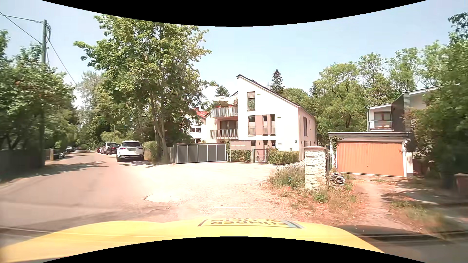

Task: Follow the waypoints while adhering to traffic rules and regulations

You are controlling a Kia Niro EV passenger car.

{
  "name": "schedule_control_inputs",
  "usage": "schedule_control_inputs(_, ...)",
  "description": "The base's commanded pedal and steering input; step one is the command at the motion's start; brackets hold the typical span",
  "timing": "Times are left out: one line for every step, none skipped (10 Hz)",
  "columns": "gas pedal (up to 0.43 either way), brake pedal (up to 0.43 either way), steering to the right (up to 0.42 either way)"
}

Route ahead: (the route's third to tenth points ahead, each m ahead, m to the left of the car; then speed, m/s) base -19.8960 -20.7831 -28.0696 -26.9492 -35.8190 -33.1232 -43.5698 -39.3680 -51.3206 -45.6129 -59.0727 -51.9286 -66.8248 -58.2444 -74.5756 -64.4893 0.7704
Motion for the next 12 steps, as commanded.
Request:
schedule_control_inputs(0.0,0.232,0.45)
schedule_control_inputs(0.0,0.232,0.394)
schedule_control_inputs(0.0,0.195,0.33)
schedule_control_inputs(0.0,0.0,0.27)
schedule_control_inputs(0.0,0.0,0.219)
schedule_control_inputs(0.0,0.0,0.148)
schedule_control_inputs(0.008,0.0,0.063)
schedule_control_inputs(0.059,0.0,-0.037)
schedule_control_inputs(0.169,0.0,-0.101)
schedule_control_inputs(0.169,0.0,-0.183)
schedule_control_inputs(0.177,0.0,-0.266)
schedule_control_inputs(0.189,0.0,-0.367)
